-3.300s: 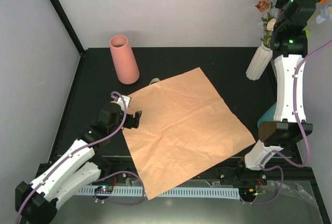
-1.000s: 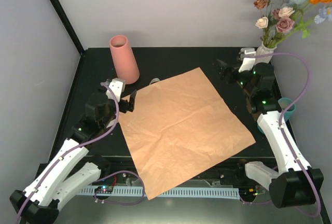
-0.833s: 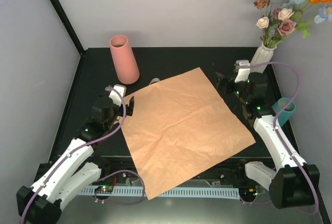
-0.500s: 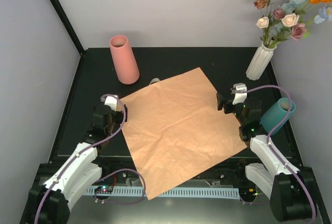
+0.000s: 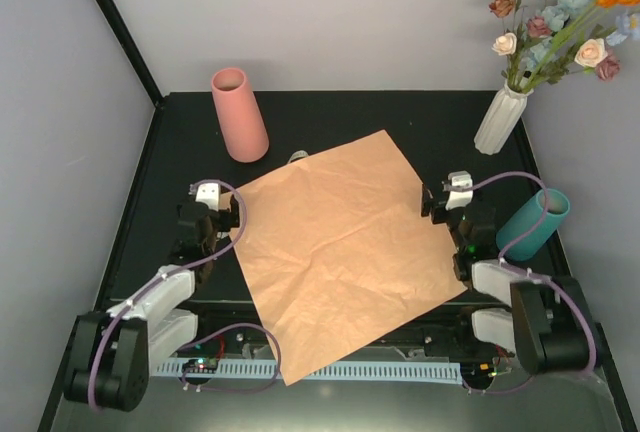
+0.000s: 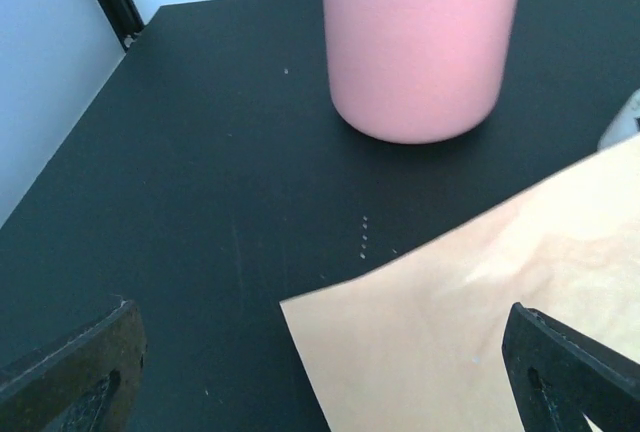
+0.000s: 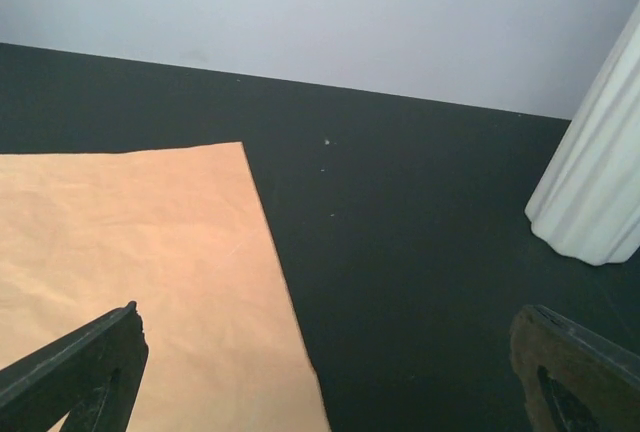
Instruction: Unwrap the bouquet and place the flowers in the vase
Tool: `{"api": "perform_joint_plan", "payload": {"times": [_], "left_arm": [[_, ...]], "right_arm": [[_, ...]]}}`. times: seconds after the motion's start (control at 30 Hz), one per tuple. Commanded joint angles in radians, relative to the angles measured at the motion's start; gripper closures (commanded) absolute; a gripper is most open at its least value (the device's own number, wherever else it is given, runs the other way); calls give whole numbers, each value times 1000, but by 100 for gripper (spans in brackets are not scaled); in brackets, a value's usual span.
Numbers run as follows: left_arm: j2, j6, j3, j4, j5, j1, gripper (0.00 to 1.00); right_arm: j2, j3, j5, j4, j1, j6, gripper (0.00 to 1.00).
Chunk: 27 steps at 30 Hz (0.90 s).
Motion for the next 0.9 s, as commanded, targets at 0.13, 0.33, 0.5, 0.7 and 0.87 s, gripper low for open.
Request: {"api": "perform_joint_plan", "payload": {"times": [0.13,0.33,0.5,0.7,0.87], "left_arm": [[264,14,140,328,66,74,1],[394,63,233,321,120,77,2],[450,63,95,619,202,115,1],[446,70,95,615,204,112,1],[448,69,93,620,203,112,1]], "right_arm": [[272,77,-16,351,-106,29,0],[242,106,-25,237,-109,25,0],[262,89,-18,310,-110,30,0],[278,79,-20,359,-110,31,0],[273,85,-19,336,-109,31,0]]}}
